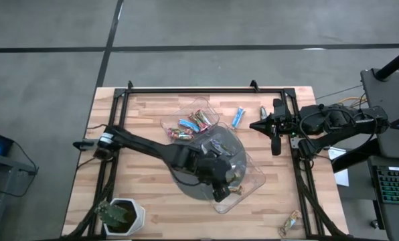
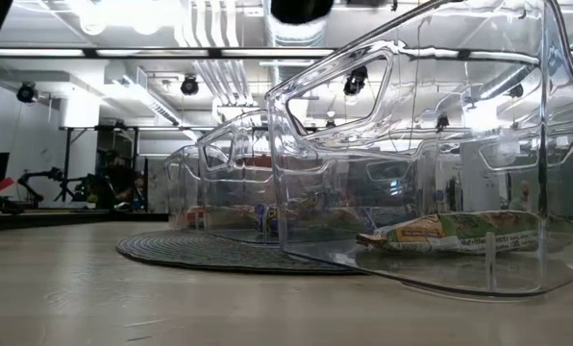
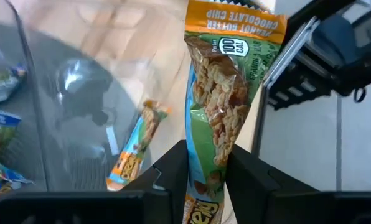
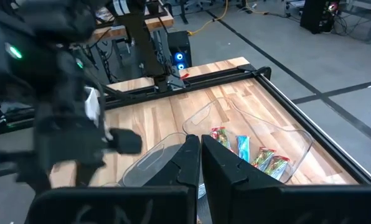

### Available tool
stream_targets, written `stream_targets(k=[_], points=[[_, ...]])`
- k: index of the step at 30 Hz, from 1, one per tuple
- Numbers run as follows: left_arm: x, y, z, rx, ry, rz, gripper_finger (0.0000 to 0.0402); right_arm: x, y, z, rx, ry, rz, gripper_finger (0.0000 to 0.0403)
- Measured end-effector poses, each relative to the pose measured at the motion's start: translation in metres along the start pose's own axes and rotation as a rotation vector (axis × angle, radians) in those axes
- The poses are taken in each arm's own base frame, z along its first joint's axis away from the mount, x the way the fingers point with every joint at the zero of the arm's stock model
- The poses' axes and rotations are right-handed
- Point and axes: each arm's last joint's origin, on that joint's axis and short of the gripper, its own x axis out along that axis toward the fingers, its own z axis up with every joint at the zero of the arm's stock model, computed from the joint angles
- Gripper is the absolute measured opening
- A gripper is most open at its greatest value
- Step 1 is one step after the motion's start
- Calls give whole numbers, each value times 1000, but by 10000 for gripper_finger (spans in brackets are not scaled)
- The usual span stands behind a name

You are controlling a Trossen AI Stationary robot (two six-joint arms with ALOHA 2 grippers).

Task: Pick and place Granola Bars by type
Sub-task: Put the yellow granola bar into the bottom transparent bin

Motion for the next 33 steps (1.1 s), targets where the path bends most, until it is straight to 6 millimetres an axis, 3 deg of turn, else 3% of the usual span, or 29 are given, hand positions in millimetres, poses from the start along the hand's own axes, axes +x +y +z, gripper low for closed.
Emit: stream_targets(k=[5,9,14,18,21,28,33], points=[[18,19,-9,-17,81,3,91,0,0,0,-3,0,0,9],[23,22,-14,-11,116,-22,120,0,0,0,-8,0,0,9],[23,23,-12,-43,111,-19,155,0,0,0,-11,0,-1,8],[16,20,-4,-9,75,-30,150,0,0,0,-11,0,-1,8],[-5,12,7,35,-9,-30,123,0,0,0,-12,0,-3,8],[-90,4,22,122,-259,40,12,0,-2,0,-5,-19,-76,8],[-145,7,17,253,-384,106,1,-3,-6,0,19,-34,-161,8]])
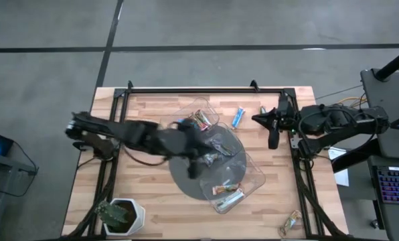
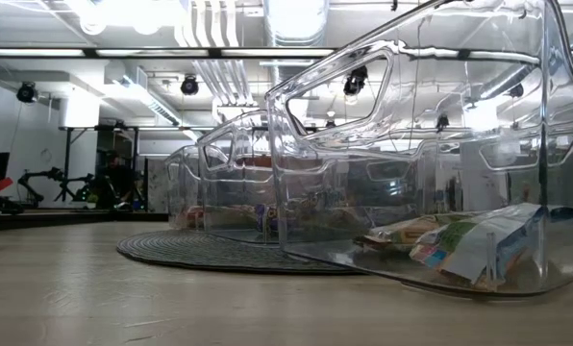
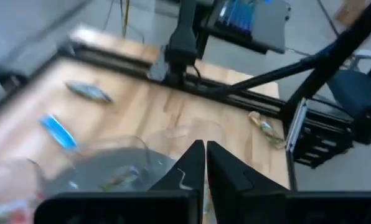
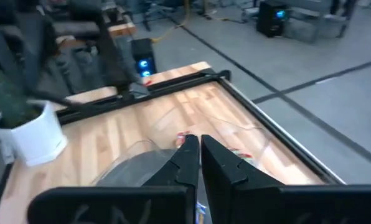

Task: Pick and place Granola Bars by type
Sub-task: Put the yellow granola bar into the bottom transparent bin

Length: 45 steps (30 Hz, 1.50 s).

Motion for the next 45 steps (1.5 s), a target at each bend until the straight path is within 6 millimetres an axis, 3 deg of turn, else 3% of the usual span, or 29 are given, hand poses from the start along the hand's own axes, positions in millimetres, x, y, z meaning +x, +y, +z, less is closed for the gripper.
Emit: stream_targets(k=[4,12,16,20,27,35,45], points=[[-39,14,-6,92,-45,-15,1,-3,-6,-2,58,-14,-112,9],[-92,57,-52,34,-283,-104,0,-17,-19,-2,159,-25,-264,9],[-104,77,-83,-58,-424,-143,0,-22,-29,-1,246,7,-325,29],[-112,91,-105,-137,-507,-177,0,-27,-39,1,340,62,-375,76],[-116,101,-122,-186,-521,-169,0,-31,-58,-9,539,181,-546,171],[-117,104,-122,-206,-543,-118,0,4,-79,-26,627,421,-724,244],[-122,103,-116,-241,-560,-127,0,67,-143,-43,638,734,-865,253]])
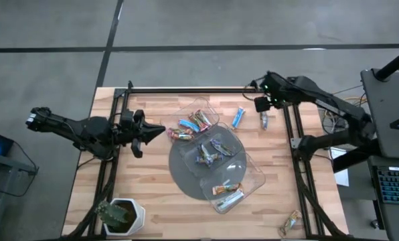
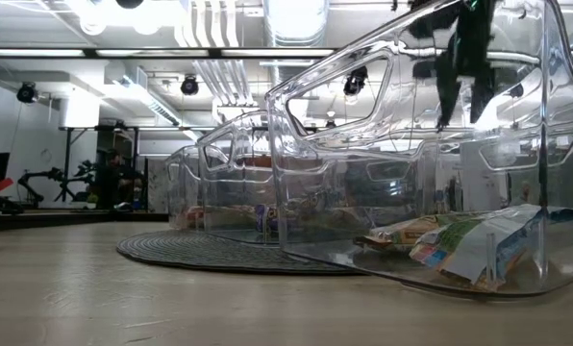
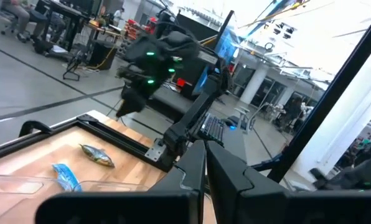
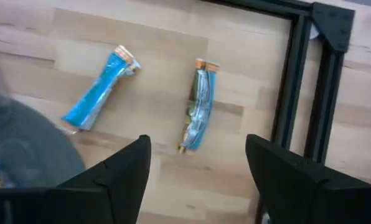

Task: Pick and place Granola Bars by type
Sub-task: Put the yellow granola bar into the bottom transparent bin

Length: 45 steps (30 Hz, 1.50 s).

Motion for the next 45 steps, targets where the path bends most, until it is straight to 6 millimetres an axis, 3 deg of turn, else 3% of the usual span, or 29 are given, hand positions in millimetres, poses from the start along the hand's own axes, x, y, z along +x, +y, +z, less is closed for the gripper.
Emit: stream_targets(k=[5,9,23,45], points=[[0,0,0,-33,1,1,0,34,-3,26,-15,73,40,251],[0,0,0,-36,2,1,0,62,-14,34,-7,139,-4,241],[0,1,0,-48,-10,25,0,134,-29,4,34,244,67,233],[2,1,-1,-57,-19,60,0,186,-23,-9,83,300,17,216]])
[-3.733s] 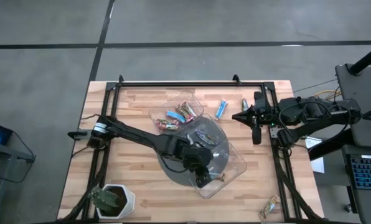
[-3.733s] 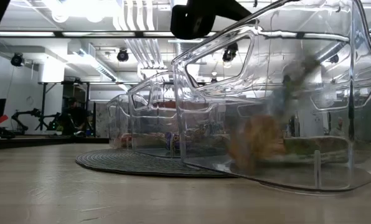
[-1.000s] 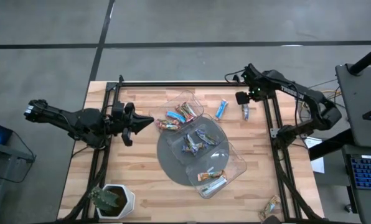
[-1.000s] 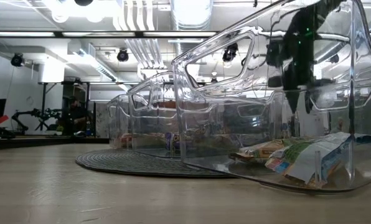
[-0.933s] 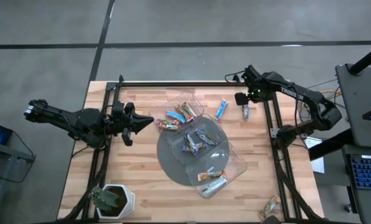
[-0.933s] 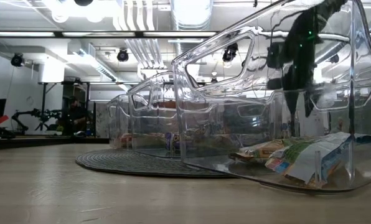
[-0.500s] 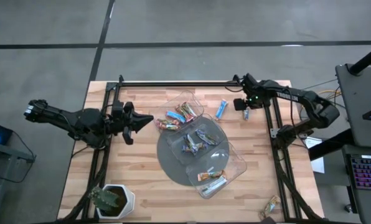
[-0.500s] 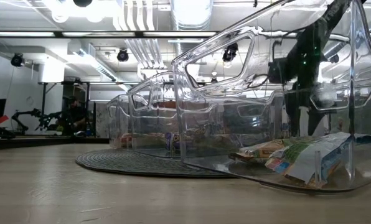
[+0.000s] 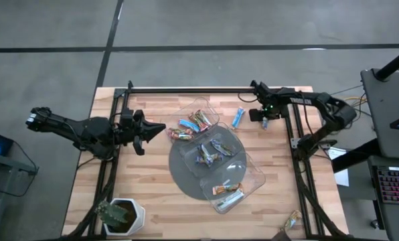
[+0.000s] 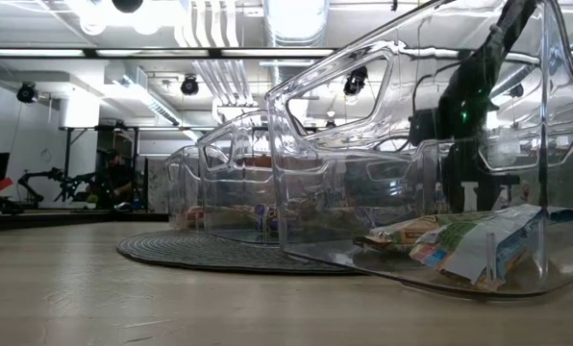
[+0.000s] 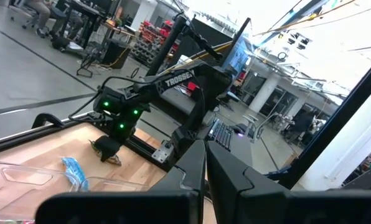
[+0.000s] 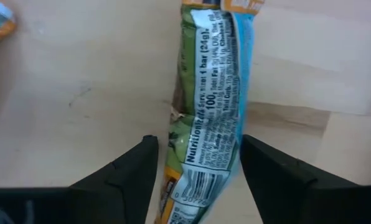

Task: Pick and place Granola Bars by type
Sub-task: Put the yellow granola bar into the bottom transparent bin

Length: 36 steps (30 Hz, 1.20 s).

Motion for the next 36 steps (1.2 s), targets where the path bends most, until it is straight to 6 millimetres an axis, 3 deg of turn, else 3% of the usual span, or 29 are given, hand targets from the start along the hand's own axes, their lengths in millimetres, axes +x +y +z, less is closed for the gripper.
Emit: stream_targets(k=[9,17,25,36], points=[[0,0,0,-2,0,0,0,-3,-1,-1,3,-9,13,125],[0,0,0,-3,0,0,0,-21,-1,-3,-6,-66,78,48],[0,0,0,-4,0,0,0,-59,0,-16,-46,-156,259,42],[0,0,0,-3,0,0,0,-124,31,-69,-204,-262,544,43]])
